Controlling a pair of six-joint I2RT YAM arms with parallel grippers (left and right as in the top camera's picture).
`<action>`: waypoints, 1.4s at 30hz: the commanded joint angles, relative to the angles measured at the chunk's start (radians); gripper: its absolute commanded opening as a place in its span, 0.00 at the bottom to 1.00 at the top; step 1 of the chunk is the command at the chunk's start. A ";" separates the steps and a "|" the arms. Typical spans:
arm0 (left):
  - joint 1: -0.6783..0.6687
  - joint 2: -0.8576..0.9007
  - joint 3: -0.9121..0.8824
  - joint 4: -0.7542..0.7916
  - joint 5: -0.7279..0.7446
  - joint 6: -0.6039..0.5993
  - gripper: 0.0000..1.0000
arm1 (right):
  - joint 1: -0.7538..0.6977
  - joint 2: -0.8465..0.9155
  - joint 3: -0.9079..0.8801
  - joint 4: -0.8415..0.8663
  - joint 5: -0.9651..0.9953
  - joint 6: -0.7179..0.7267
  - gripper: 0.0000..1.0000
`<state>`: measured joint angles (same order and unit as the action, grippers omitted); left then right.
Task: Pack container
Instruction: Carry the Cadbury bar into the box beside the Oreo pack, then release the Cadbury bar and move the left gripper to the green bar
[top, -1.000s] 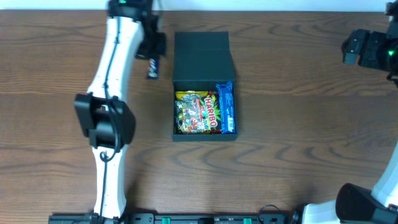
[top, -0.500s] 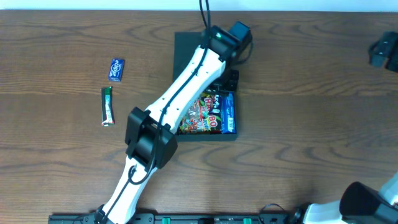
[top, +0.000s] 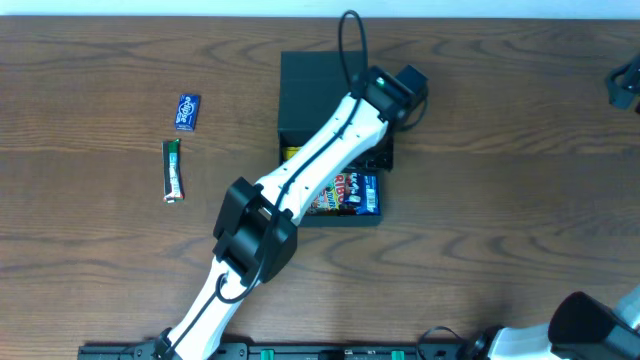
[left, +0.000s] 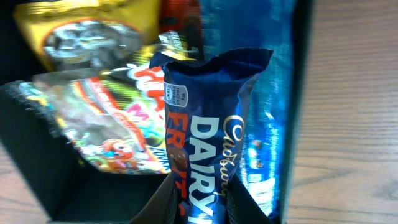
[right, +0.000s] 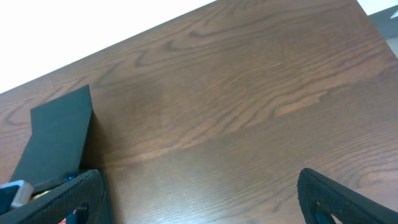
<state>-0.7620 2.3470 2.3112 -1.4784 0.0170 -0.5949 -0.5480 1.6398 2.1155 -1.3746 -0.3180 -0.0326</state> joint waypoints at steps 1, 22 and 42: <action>0.020 -0.007 -0.008 0.000 -0.012 0.020 0.06 | -0.010 -0.002 -0.005 -0.002 -0.027 0.009 0.99; 0.062 -0.015 -0.134 0.109 0.053 0.067 0.06 | -0.010 -0.002 -0.005 -0.006 -0.031 0.010 0.99; 0.120 -0.230 -0.134 0.187 0.020 0.170 0.53 | -0.008 -0.002 -0.005 -0.008 -0.031 0.010 0.99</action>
<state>-0.6594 2.2642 2.1689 -1.2987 0.0994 -0.4728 -0.5488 1.6398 2.1155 -1.3804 -0.3408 -0.0326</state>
